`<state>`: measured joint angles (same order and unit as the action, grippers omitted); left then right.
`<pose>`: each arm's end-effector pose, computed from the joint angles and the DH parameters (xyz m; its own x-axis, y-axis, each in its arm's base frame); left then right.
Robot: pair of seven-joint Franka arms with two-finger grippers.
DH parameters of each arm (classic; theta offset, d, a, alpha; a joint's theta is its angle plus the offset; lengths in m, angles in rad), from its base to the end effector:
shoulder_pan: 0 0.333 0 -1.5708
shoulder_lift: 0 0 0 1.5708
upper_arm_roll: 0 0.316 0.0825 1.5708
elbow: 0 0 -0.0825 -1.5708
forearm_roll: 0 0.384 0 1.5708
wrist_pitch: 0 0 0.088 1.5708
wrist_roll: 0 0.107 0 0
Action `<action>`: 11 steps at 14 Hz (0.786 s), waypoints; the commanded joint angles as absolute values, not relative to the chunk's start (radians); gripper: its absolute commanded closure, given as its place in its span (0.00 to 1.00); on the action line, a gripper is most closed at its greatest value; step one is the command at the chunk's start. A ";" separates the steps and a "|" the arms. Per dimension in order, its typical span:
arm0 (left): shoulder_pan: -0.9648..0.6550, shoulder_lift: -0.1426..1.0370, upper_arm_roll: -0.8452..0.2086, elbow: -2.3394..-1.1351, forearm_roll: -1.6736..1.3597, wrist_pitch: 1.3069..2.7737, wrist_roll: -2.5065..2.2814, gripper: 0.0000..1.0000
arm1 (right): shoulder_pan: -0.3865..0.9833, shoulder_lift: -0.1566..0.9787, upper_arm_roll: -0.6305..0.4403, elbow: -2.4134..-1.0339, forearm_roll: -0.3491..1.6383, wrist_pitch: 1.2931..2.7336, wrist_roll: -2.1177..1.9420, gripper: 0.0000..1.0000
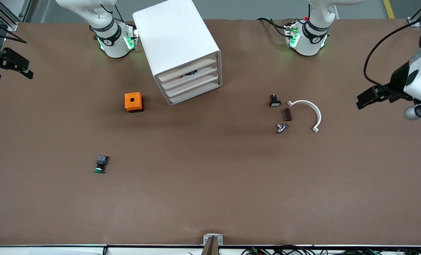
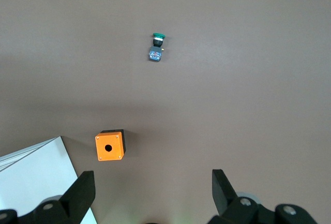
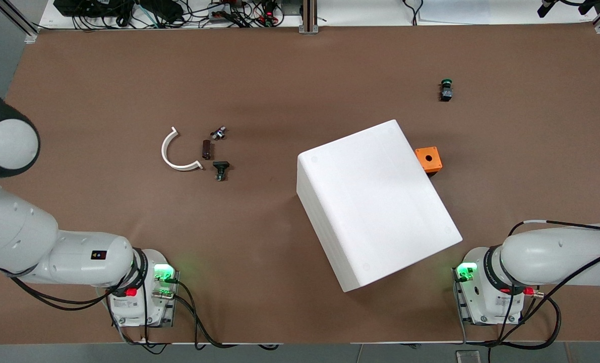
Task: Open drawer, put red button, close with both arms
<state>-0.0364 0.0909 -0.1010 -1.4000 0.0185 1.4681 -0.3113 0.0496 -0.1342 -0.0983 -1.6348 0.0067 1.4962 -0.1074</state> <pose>0.5677 -0.0732 0.6444 0.9844 0.1751 -0.0184 0.1748 -0.9845 -0.0157 0.5037 -0.0276 0.6587 0.9982 0.0601 -0.0029 0.0600 -0.9980 -0.0202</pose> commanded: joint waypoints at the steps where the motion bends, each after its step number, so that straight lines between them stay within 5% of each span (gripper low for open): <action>1: -0.011 -0.053 -0.109 -1.558 0.029 1.489 -0.247 0.00 | 0.051 -0.156 -0.097 -1.660 0.009 1.506 -0.115 0.00; 5: 0.015 -0.130 -0.109 -1.649 0.021 1.531 -0.170 0.00 | 0.044 -0.167 -0.097 -1.675 0.009 1.502 -0.118 0.00; 11: 0.017 -0.117 -0.110 -1.623 0.023 1.517 -0.149 0.00 | 0.049 -0.204 -0.095 -1.724 0.002 1.512 -0.118 0.00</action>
<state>0.0048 -0.1052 -0.1012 -1.6150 0.0185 1.5044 -0.1782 0.0497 -0.1573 -0.0983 -1.6765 0.0068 1.4964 -0.1076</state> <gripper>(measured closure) 0.000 0.000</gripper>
